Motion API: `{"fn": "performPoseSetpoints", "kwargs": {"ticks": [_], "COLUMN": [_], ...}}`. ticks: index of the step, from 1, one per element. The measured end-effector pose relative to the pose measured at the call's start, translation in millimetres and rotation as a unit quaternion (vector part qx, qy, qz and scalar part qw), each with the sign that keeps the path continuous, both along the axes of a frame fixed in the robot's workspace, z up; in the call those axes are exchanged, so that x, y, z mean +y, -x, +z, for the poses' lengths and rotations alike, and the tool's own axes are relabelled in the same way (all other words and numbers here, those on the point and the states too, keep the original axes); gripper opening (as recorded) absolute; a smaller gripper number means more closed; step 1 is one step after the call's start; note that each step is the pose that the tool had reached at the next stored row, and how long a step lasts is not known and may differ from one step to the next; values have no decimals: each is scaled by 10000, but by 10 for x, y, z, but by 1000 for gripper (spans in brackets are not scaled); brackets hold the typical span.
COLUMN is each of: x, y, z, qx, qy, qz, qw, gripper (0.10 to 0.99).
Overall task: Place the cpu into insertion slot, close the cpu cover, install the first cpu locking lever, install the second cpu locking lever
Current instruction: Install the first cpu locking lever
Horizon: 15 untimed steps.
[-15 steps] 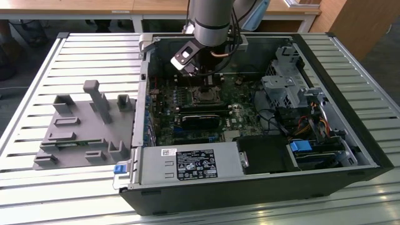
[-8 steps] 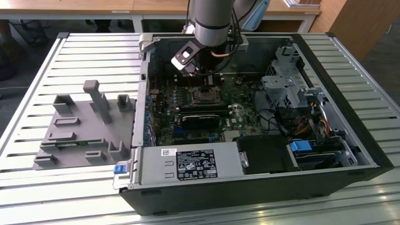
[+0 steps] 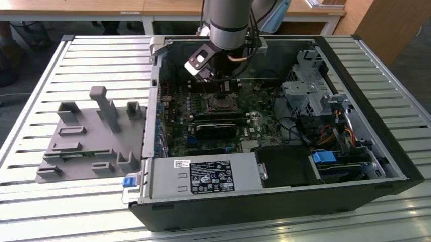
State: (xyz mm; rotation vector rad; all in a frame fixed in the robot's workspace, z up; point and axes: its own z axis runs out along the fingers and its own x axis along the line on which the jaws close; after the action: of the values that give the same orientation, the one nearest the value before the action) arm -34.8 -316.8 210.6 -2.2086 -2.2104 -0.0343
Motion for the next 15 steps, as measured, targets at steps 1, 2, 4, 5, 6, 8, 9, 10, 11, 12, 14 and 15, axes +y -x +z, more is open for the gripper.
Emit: {"fn": "performPoseSetpoints", "kwargs": {"ticks": [1,2,4,5,6,8,9,10,11,12,14,15], "x": [0,-1,0,-1,0,0,0,0,0,0,0,-1], "y": [0,0,0,0,0,0,0,0,0,0,0,0], "z": [3,8,24,37,51,76,90,104,120,137,183,208], "qx": [1,0,0,0,0,0,0,0,0,0,0,0], "qy": [1,1,0,1,1,0,0,0,0,0,0,0], "qz": [0,0,0,0,0,0,0,0,0,0,0,0], "qw": [10000,10000,10000,10000,10000,10000,10000,10000,10000,10000,10000,10000], "gripper": [110,110,110,110,110,110,110,110,110,110,110,110]}}
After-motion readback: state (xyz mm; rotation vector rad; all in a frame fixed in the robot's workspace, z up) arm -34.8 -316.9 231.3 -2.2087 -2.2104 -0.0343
